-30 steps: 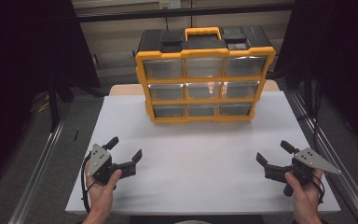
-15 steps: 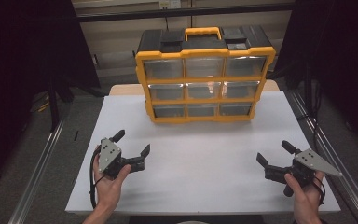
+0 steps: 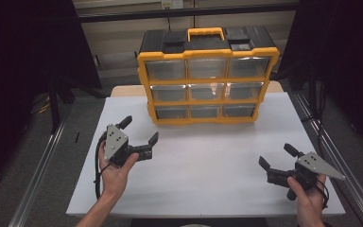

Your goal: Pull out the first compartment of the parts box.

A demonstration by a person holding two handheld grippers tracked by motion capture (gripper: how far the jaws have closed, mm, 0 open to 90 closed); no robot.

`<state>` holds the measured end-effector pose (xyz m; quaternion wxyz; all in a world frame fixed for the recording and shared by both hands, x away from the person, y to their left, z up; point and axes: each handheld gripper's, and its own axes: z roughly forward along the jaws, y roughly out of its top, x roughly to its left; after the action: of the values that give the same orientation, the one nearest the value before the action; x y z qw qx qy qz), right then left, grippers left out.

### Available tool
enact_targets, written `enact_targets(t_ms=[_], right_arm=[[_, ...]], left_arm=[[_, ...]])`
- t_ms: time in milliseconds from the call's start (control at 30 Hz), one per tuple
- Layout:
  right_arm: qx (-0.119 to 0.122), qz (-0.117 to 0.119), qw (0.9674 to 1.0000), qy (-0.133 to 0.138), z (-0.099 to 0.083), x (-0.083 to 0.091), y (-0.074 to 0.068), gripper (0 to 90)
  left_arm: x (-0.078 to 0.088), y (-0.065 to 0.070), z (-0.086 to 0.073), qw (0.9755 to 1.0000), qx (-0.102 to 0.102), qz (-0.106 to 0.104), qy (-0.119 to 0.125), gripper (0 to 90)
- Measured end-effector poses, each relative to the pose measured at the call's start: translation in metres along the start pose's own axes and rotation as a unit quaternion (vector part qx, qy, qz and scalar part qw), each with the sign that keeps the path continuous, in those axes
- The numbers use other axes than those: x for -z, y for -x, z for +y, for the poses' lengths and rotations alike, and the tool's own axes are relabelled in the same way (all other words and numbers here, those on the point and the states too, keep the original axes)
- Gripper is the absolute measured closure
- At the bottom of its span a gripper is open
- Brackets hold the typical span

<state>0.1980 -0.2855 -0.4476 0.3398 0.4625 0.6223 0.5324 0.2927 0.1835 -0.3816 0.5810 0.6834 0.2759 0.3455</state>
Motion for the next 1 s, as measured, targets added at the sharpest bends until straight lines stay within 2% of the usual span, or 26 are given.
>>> enact_targets(t_ms=[133, 167, 267, 367, 400, 433, 500, 567, 600, 633, 733, 867, 900, 933, 1000], right_arm=[[0.003, 0.0, 1.0, 0.001, 0.0, 0.002, -0.001, 0.3], [0.005, 0.0, 1.0, -0.001, 0.0, 0.002, -0.001, 0.3], [0.002, -0.002, 1.0, -0.001, -0.001, 0.002, -0.001, 0.2], [0.0, 0.002, 1.0, -0.003, -0.001, 0.001, -0.001, 0.2], [0.0, 0.001, 1.0, -0.004, -0.001, 0.0, -0.001, 0.2], [0.001, 0.001, 1.0, -0.003, -0.001, 0.0, -0.001, 0.2], [0.002, 0.004, 1.0, -0.007, -0.001, 0.0, -0.002, 0.2], [0.005, 0.007, 0.9999, -0.008, -0.002, 0.0, -0.002, 0.2], [0.004, 0.007, 0.9999, -0.007, -0.001, 0.0, -0.002, 0.2], [0.004, 0.007, 0.9999, -0.007, -0.001, 0.0, -0.002, 0.2], [0.004, 0.008, 0.9999, -0.006, -0.001, 0.0, -0.002, 0.2], [0.002, 0.007, 1.0, -0.006, -0.001, 0.001, -0.001, 0.2], [0.003, 0.006, 1.0, -0.003, -0.001, 0.0, -0.002, 0.2], [0.004, 0.007, 1.0, -0.005, -0.001, 0.001, -0.002, 0.2], [0.004, 0.007, 1.0, -0.004, -0.001, 0.001, -0.002, 0.2]], left_arm=[[-0.009, -0.001, 0.006, 1.0, -0.002, 0.005, -0.003, 2.7], [-0.016, -0.001, 0.007, 0.9998, -0.014, 0.003, -0.01, 1.9], [-0.022, 0.001, 0.009, 0.9997, -0.025, -0.001, -0.006, 2.0], [-0.026, 0.002, 0.015, 0.9981, -0.059, -0.004, -0.02, 2.3], [-0.028, 0.003, 0.017, 0.9979, -0.062, -0.004, -0.019, 2.5], [-0.031, 0.003, 0.02, 0.9979, -0.06, -0.018, -0.016, 2.2], [-0.035, 0.006, 0.024, 0.9971, -0.075, -0.014, -0.01, 2.2], [-0.038, 0.007, 0.027, 0.9942, -0.107, -0.01, -0.008, 2.2], [-0.04, 0.007, 0.029, 0.992, -0.126, -0.009, -0.004, 2.2], [-0.04, 0.007, 0.029, 0.992, -0.126, -0.009, -0.004, 2.2], [-0.043, 0.006, 0.034, 0.986, -0.167, -0.002, 0.005, 2.5], [-0.048, 0.001, 0.044, 0.9819, -0.189, 0.001, 0.013, 0.8], [-0.049, 0.001, 0.047, 0.9798, -0.2, 0.004, 0.014, 0.6], [-0.049, 0.0, 0.049, 0.9773, -0.211, 0.017, 0.012, 0.6], [-0.05, -0.002, 0.054, 0.969, -0.245, 0.03, 0.013, 0.9]])
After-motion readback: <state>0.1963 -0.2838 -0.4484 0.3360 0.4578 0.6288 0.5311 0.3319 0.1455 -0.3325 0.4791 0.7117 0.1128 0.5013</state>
